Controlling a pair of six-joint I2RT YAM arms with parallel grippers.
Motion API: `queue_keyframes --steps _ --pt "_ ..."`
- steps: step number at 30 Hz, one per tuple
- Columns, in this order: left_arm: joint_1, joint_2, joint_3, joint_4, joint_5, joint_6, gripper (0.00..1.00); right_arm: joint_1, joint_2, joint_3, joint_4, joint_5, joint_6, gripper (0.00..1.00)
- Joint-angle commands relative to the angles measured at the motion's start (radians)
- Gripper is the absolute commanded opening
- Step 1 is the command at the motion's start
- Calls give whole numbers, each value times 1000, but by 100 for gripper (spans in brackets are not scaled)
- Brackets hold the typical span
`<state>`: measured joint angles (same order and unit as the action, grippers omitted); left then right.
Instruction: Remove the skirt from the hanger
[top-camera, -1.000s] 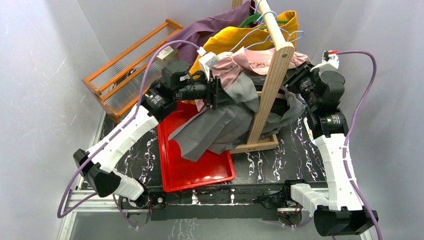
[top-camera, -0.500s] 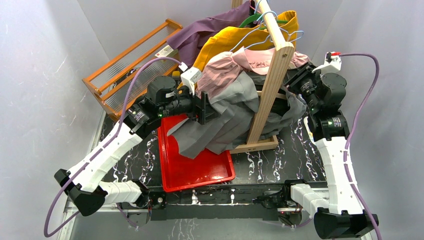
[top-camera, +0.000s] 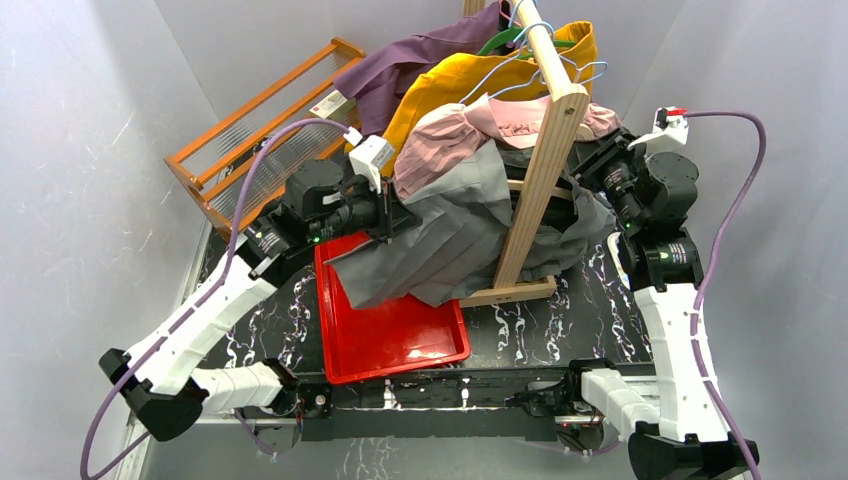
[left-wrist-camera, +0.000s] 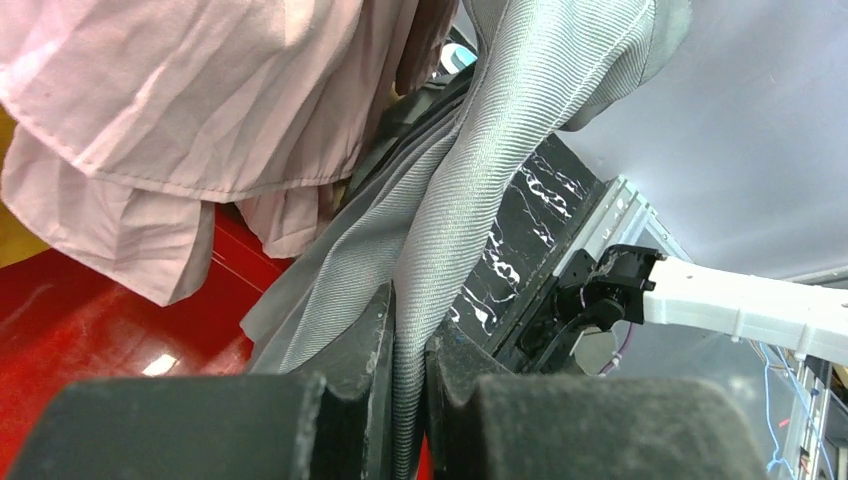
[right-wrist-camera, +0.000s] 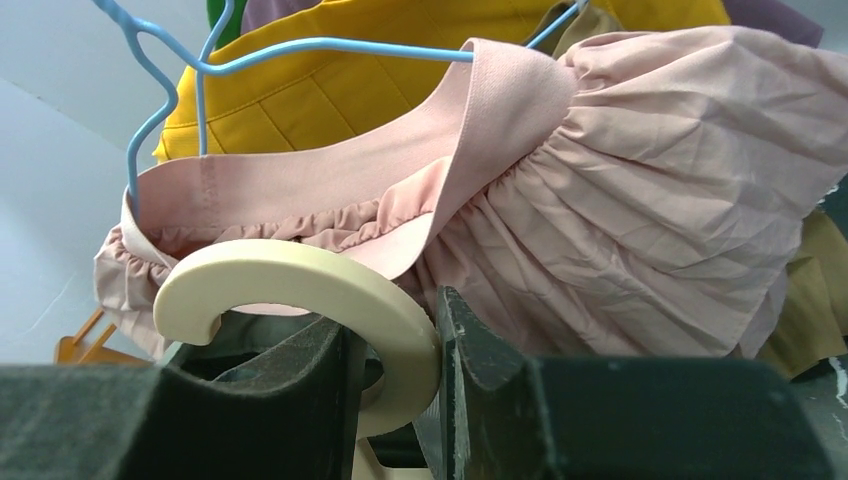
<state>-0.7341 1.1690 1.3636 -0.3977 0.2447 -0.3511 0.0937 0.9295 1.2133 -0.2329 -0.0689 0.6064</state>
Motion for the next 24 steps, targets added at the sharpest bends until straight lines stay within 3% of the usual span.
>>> queue_keyframes --steps 1,6,11,17,24 --pt "4 -97 -40 4 -137 -1 0 -8 -6 21 89 40 17 0" --pt "4 -193 -120 53 -308 -44 0 -8 -25 -11 90 85 64 0" --pt "4 -283 -224 129 -398 -103 0 -8 -83 -61 91 227 142 0" --pt "4 -313 -261 136 -419 -121 0 -8 -143 -91 58 386 193 0" --pt "5 -325 -274 127 -424 -119 0 -8 -172 -115 60 426 210 0"
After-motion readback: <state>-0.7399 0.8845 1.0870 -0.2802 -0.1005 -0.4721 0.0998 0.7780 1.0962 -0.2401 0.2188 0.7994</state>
